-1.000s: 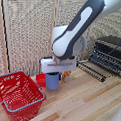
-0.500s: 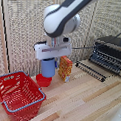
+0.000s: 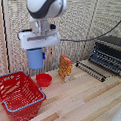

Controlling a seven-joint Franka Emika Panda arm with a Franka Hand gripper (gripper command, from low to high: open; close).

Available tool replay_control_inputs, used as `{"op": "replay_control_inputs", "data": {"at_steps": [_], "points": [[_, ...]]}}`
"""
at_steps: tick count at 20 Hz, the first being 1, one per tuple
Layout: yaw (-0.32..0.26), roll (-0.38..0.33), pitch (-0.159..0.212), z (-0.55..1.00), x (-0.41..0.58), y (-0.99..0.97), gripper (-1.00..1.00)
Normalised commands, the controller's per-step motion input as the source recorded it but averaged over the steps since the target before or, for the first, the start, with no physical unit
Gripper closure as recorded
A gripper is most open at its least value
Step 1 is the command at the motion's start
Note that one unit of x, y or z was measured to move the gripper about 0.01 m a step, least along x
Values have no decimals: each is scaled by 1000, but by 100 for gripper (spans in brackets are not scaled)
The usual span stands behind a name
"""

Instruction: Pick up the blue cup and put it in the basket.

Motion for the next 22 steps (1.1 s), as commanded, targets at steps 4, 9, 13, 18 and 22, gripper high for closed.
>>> {"op": "replay_control_inputs", "data": {"at_steps": [4,9,13,18,22], "points": [[0,-27,0,-49,141,979,100],[0,-47,-81,-594,107,826,100],[7,-99,-43,-748,206,469,100],[32,-186,-23,-386,381,50,100],[108,-140,-13,-193,404,63,100]]}}
